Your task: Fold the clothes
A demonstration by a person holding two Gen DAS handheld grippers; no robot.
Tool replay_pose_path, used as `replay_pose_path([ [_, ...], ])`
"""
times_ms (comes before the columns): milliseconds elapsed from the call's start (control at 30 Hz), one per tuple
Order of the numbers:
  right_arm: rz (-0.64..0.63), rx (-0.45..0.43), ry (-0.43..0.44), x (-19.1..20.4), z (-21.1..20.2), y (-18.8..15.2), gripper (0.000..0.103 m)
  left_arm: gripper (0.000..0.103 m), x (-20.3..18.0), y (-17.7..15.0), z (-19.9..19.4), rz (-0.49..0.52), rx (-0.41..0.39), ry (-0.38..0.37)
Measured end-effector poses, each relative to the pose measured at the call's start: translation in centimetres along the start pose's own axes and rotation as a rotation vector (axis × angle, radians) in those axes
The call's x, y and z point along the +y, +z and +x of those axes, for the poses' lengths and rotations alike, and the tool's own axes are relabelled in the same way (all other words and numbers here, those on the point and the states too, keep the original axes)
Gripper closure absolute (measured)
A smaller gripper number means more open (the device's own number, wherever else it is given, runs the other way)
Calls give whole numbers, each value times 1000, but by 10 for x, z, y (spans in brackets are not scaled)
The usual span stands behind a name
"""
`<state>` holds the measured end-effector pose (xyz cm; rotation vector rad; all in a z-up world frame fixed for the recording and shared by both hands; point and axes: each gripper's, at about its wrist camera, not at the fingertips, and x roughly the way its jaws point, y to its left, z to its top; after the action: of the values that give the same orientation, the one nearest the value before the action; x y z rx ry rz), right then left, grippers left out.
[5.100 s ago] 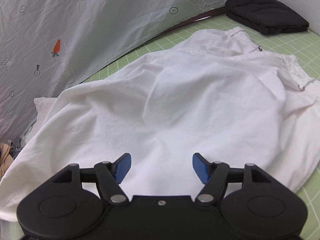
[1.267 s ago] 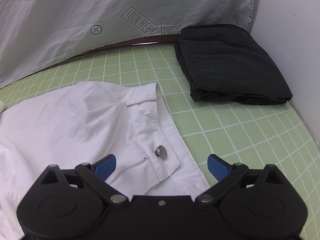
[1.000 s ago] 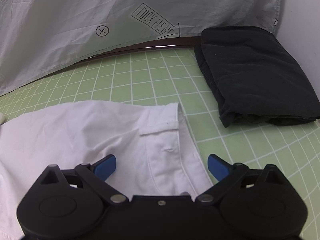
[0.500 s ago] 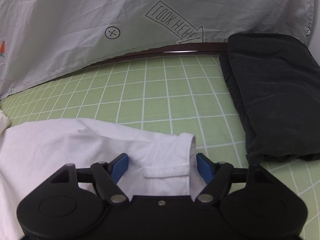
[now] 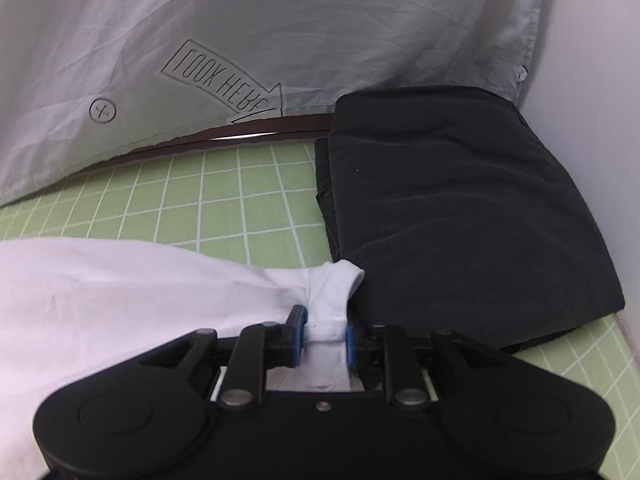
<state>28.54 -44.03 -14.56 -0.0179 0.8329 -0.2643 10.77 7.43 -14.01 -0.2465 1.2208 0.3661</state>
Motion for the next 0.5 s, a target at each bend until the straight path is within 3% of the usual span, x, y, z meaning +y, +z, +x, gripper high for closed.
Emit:
replay_pose_path([
  [67,-39,-6,-24,8,-7,-1,68,0,1,-3,1,3,-14,-1],
  [100,-22,-10,-14,9,-14,-2,58,0,0,-4,1,4,-19,-1],
  [200,-10,-41,13,24,-43,-9,14,0,0,-4,0,8,-25,-3],
  [233,-15,-53,21,31,-53,-13,8,0,0,-4,1,10,-23,-3],
  [333,-21,-50,68,56,-81,-30,5,0,5,3,5,33,-14,-11],
  [500,52,32,124,91,-117,-70,3,0,13,1,-4,113,-38,-17],
])
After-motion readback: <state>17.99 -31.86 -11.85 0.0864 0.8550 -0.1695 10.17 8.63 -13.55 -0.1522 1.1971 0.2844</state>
